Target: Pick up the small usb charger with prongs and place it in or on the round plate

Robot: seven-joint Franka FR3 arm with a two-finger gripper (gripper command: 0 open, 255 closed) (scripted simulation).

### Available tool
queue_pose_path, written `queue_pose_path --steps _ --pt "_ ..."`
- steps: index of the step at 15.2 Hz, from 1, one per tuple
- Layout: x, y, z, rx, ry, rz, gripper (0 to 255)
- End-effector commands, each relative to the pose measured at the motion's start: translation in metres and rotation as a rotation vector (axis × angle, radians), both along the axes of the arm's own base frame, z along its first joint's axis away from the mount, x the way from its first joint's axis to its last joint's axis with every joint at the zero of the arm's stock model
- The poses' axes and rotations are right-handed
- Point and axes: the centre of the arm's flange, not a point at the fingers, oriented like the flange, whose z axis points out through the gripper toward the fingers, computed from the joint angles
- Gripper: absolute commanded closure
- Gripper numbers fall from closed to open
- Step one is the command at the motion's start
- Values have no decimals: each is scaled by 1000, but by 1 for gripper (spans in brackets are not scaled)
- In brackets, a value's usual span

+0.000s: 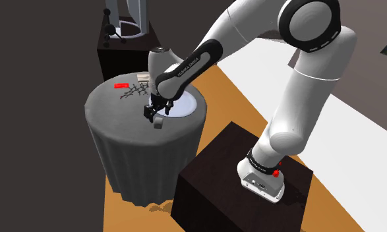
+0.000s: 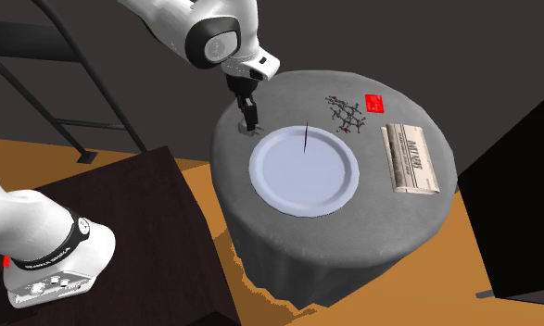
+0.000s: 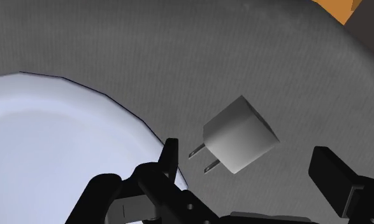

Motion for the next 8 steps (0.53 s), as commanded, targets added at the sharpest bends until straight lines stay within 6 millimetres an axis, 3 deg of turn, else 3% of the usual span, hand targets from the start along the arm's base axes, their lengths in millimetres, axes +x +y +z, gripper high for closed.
queue_pose_path --steps 1,8 --pt "3 1 -12 0 -2 0 0" --pt "3 1 -42 0 -2 0 0"
